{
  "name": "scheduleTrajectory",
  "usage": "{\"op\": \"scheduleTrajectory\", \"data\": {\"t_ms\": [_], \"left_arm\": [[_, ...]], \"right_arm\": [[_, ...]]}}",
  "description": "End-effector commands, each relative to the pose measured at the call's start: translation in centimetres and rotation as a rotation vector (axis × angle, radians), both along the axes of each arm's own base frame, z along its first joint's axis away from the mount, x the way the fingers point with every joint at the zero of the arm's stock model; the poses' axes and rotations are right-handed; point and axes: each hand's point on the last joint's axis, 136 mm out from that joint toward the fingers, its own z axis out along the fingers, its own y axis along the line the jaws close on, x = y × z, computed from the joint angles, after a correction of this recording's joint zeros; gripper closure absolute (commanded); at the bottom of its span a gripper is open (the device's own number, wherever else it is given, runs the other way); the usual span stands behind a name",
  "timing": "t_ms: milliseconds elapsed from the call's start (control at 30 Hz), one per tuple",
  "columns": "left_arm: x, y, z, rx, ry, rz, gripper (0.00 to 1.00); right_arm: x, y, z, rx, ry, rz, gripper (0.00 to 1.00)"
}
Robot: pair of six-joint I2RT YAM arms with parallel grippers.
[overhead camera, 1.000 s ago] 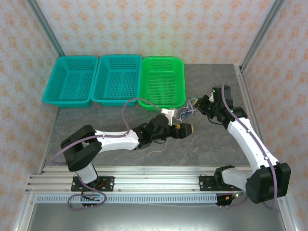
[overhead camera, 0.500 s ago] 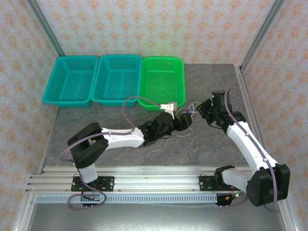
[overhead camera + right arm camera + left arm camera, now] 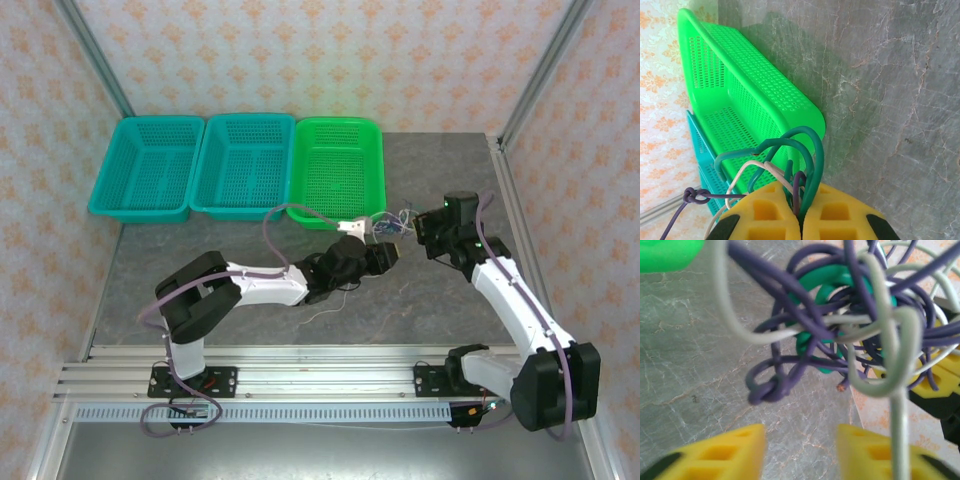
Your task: Untangle the cables
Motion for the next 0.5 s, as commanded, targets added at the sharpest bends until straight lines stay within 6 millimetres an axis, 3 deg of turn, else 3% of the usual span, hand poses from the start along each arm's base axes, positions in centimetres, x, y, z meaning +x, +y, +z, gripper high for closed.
{"op": "scheduleTrajectory", "data": {"t_ms": [0, 33, 167, 300, 467], "left_arm": [[0.6, -0.4, 2.0, -0.018, -0.019, 0.018, 0.93], [0.5, -0.2, 2.1, -0.012, -0.017, 0.019, 1.00], [0.1, 2.2, 2.1, 0.010, -0.012, 0.059, 1.00], [-0.1, 7.2, 1.1, 0.075, 0.023, 0.153, 1.00], [0.1, 13.2, 0.9, 0.126, 0.049, 0.250, 1.00]], "right_arm": [[-0.4, -0.6, 0.4, 0.018, -0.013, -0.045, 1.00], [-0.6, -1.0, 0.3, -0.002, -0.005, -0.056, 1.00], [-0.9, -4.3, 0.0, -0.135, 0.010, -0.108, 1.00], [-1.2, -8.6, 0.1, -0.410, 0.003, -0.109, 1.00], [-1.3, -11.0, -0.6, -0.690, -0.039, -0.015, 1.00]]}}
